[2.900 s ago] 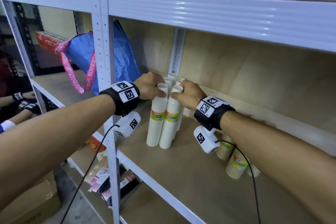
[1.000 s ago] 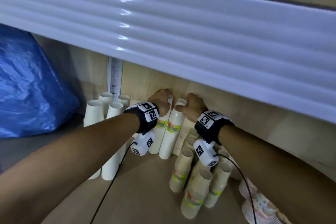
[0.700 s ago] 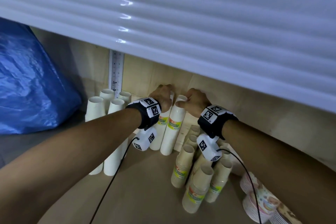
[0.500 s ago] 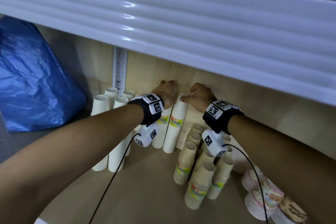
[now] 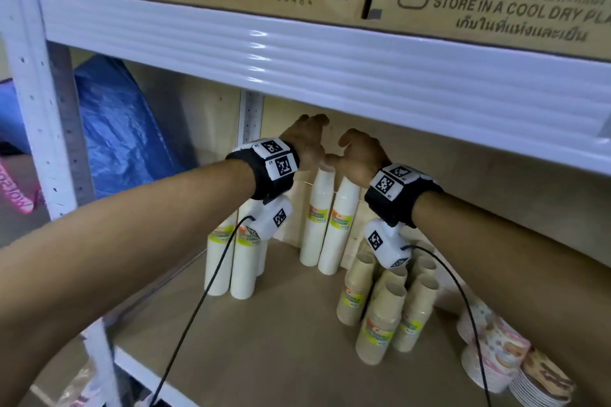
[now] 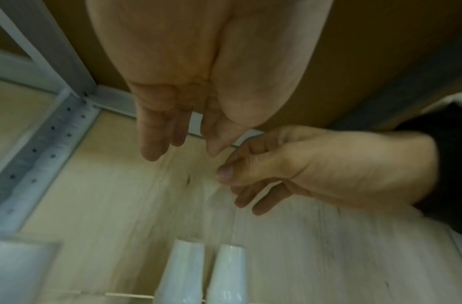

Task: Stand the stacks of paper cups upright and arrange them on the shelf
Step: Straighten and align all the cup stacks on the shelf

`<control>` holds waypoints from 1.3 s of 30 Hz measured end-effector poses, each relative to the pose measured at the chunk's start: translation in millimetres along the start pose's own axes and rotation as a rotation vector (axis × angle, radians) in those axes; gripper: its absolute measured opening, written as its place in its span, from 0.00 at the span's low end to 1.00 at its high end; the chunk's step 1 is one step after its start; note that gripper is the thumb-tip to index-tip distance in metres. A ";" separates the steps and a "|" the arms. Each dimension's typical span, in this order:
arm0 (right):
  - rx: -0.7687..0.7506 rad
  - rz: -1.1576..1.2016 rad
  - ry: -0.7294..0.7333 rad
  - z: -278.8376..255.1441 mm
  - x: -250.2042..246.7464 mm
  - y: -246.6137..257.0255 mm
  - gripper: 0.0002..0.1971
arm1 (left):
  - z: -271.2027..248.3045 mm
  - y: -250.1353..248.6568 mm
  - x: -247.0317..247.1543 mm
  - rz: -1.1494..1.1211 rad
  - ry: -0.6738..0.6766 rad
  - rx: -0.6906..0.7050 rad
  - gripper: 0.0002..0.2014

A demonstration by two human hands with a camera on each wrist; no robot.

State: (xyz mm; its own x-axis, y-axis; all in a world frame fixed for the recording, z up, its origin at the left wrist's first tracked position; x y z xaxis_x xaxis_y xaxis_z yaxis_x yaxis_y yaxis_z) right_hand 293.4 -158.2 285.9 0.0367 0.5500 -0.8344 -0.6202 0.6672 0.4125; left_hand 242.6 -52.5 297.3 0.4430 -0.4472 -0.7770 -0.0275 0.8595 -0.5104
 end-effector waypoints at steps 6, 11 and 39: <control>-0.089 0.019 0.035 -6.9 22.8 45.7 0.24 | -25.9 34.9 -58.1 0.039 -0.101 -0.060 0.26; -0.151 0.039 0.081 -15.3 46.9 75.3 0.28 | -52.8 71.2 -83.8 0.026 -0.119 -0.146 0.22; -0.186 0.101 0.182 -32.6 115.7 91.5 0.15 | -90.4 149.3 -36.7 -0.050 -0.001 -0.245 0.08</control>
State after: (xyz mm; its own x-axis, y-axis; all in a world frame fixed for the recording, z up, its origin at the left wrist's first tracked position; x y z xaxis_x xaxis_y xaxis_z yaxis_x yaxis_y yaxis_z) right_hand 215.4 -49.9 215.2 -0.1638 0.4982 -0.8515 -0.7471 0.5010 0.4368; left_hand 141.2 69.9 216.3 0.4505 -0.4869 -0.7483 -0.2220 0.7508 -0.6221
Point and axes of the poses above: each hand's wrist, its own z-axis towards the middle knuckle, its own x-axis out of the palm, y = z × x, the point moved 9 cm from there along z, towards the middle knuckle, and after that the axes turned 5 degrees about -z, right-handed, at the moved point
